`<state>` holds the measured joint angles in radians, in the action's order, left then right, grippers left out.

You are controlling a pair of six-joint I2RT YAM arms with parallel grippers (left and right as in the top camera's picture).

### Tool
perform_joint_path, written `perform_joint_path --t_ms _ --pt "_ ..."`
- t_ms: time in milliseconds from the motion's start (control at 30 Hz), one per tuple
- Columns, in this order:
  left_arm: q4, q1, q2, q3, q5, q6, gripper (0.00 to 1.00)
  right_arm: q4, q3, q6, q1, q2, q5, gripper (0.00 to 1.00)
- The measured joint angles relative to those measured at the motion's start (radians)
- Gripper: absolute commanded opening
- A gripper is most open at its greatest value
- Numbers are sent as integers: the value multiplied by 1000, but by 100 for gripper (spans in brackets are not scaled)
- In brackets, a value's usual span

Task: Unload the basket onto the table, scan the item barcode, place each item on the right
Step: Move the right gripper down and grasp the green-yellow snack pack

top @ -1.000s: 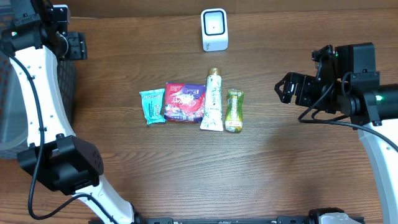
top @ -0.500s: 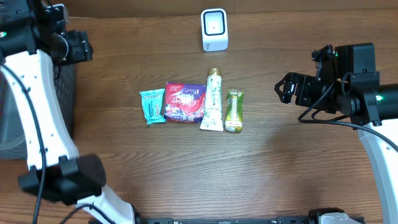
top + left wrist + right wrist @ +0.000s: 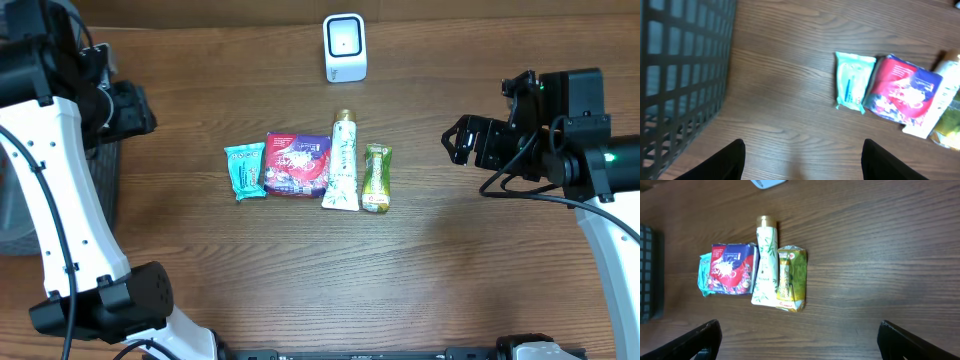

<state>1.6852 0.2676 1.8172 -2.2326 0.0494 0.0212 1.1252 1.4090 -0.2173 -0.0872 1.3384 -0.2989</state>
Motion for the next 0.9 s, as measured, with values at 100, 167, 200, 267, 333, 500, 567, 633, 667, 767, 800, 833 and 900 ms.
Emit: perform_joint_path --t_ms 100,167,200,267,333,500,567,633,667,767,800,833,900 --pt "-19 -45 -40 1 3 -10 67 -20 0 -18 -10 2 0 100" --pt "-49 -77 -83 2 8 -16 68 -30 0 -27 -25 14 0 100" --pt "-71 -97 -114 2 11 -16 70 -33 0 -32 -35 25 0 99" --pt "-113 -132 -179 1 18 -15 77 -40 0 -46 -65 66 0 89" --pt "-140 -150 -229 0 23 -8 100 -53 0 -67 -97 114 4 88" --pt "-162 -150 -260 -10 22 3 100 -86 0 -143 -195 247 77 87" --pt "-163 -150 -241 -10 23 3 100 -93 0 -180 -230 288 116 86" --pt "-163 -150 -213 -9 23 3 100 -105 0 -206 -258 317 142 84" --pt "-164 -150 -201 -8 22 3 100 -109 0 -216 -270 330 150 84" --pt "-164 -150 -168 -6 22 3 100 -118 0 -236 -306 377 171 83" --pt "-164 -150 -159 -6 22 3 100 -121 0 -238 -315 394 173 83" --pt "-164 -150 -151 -6 22 3 100 -122 0 -240 -323 412 172 82" --pt "-164 -150 -135 -6 22 3 100 -128 0 -243 -334 452 165 81"
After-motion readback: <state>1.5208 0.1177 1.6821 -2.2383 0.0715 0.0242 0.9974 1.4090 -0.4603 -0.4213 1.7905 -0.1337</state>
